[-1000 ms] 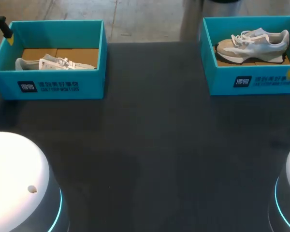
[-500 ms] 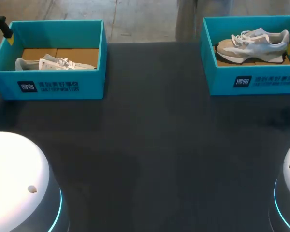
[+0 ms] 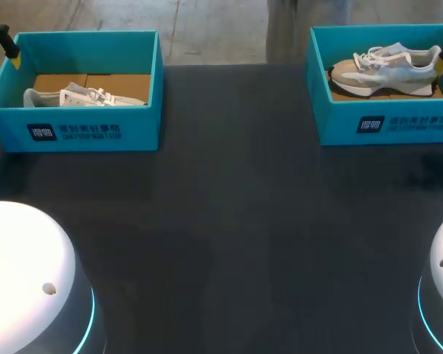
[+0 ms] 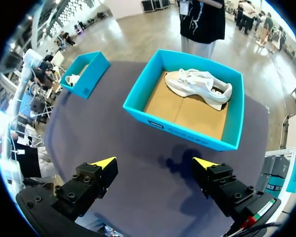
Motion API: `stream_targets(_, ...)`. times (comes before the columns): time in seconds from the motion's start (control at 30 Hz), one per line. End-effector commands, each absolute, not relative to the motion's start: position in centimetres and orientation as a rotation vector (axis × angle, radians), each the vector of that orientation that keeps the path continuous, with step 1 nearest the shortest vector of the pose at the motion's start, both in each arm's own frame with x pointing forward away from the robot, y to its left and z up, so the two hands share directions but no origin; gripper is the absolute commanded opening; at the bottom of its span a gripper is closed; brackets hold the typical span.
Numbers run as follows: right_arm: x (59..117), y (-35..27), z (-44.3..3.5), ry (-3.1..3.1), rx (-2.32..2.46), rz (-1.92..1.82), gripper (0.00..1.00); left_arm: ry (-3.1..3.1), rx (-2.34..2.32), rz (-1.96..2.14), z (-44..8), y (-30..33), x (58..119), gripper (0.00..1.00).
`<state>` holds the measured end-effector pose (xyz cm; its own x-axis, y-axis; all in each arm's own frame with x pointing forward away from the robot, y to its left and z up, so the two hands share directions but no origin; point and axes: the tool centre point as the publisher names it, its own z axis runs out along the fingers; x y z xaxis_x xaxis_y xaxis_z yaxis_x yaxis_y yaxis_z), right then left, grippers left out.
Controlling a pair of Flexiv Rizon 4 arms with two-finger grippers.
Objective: Take the shoe out of the shoebox, open the shoe tongue, remove and reinsert the insole, then place the shoe into the shoebox
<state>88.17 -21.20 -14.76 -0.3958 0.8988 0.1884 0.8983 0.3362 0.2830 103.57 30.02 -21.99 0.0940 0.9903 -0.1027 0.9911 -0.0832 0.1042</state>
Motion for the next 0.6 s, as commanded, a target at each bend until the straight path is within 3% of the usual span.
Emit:
stream_targets(0.03, 88.5, -21.2, -14.7, 2.584, 1.734, 0.513, 1.0, 2.021, 2.212, -0.006, -21.9, 30.0, 103.6, 1.0)
stream_targets(0.6, 96.4, -23.7, -15.7, 2.268, 2.005, 0.428, 1.0, 2.021, 2.212, -0.006, -21.9, 30.0, 103.6, 1.0)
